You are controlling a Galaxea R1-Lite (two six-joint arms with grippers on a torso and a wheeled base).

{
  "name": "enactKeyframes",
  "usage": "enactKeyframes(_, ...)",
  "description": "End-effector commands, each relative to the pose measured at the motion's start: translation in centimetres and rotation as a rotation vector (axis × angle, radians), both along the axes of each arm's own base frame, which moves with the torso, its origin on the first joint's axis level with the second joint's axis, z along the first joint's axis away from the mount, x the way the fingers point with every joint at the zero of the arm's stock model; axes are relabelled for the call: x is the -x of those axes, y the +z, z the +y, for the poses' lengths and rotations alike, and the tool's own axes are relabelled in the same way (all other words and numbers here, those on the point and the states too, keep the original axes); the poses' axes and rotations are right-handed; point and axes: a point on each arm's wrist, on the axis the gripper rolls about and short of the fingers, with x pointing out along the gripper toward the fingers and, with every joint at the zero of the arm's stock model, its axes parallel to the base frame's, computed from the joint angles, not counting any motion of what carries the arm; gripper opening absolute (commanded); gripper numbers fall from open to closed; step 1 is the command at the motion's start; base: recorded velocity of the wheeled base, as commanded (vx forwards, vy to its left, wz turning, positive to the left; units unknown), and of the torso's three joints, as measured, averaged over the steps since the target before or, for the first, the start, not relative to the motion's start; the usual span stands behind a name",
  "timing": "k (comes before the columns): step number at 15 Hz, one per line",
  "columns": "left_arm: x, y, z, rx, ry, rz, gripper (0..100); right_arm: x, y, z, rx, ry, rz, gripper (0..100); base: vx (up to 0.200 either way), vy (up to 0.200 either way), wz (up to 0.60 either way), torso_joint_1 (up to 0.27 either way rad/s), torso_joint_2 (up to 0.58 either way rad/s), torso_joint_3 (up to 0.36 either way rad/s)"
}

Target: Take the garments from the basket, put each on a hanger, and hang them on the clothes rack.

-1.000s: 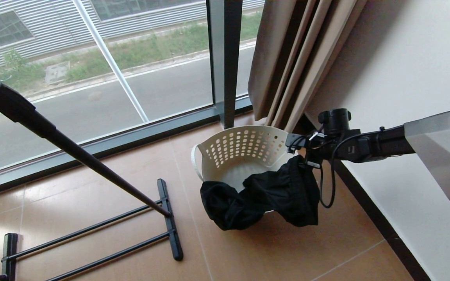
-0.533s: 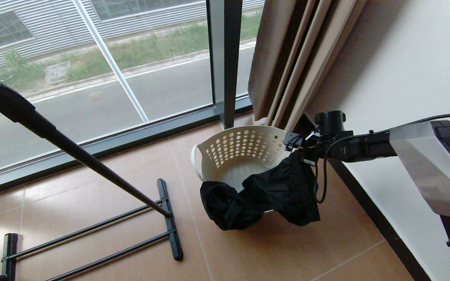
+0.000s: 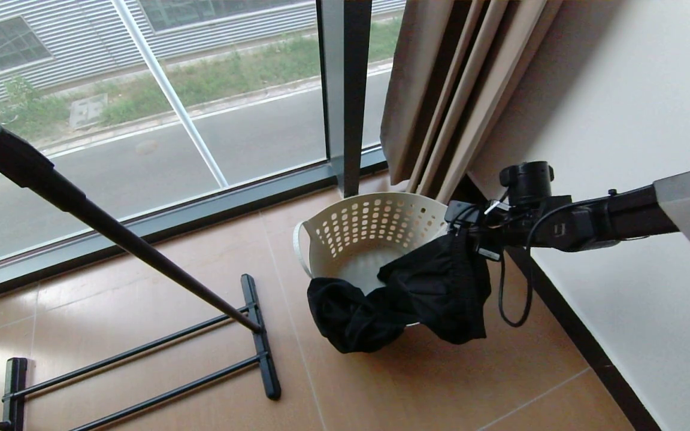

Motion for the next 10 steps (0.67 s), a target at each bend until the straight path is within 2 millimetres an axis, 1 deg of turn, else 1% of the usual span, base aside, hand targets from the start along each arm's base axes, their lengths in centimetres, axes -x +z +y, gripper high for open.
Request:
enactKeyframes(1, 0.0, 0.0, 0.0, -0.001, 0.0, -0.001, 100, 8.2, 5.7, 1.0, -0.04, 0.001, -0.069, 0, 0.0, 0.0, 0.0, 0.0, 0.0, 0.0)
enactKeyframes(2, 0.0, 0.0, 0.0, 0.001, 0.0, 0.0, 100, 10.5, 6.6, 1.0, -0.051, -0.015, -0.081, 0, 0.0, 0.0, 0.0, 0.0, 0.0, 0.0)
enactKeyframes(3, 0.0, 0.0, 0.0, 0.001, 0.0, 0.0, 100, 10.7, 6.7, 1.0, -0.051, -0.016, -0.081, 0, 0.0, 0.0, 0.0, 0.0, 0.0, 0.0)
enactKeyframes(4, 0.0, 0.0, 0.0, 0.002, 0.0, 0.0, 100, 13.9, 7.5, 0.9, -0.065, -0.039, -0.095, 0, 0.0, 0.0, 0.0, 0.0, 0.0, 0.0)
enactKeyframes(6, 0.0, 0.0, 0.0, 0.004, 0.001, 0.001, 100, 16.6, 8.2, 0.6, -0.08, -0.048, -0.112, 0, 0.0, 0.0, 0.0, 0.0, 0.0, 0.0)
enactKeyframes(7, 0.0, 0.0, 0.0, 0.002, 0.001, 0.0, 100, 18.9, 8.7, 0.1, -0.091, -0.042, -0.13, 0, 0.0, 0.0, 0.0, 0.002, 0.0, 0.071)
enactKeyframes(9, 0.0, 0.0, 0.0, 0.002, 0.001, 0.0, 100, 22.0, 9.6, 0.3, -0.116, -0.013, -0.169, 0, 0.0, 0.0, 0.0, 0.0, 0.0, 0.149)
enactKeyframes(10, 0.0, 0.0, 0.0, 0.002, 0.001, 0.0, 100, 22.9, 9.8, 0.4, -0.11, -0.014, -0.185, 0, 0.0, 0.0, 0.0, 0.002, 0.0, 0.173)
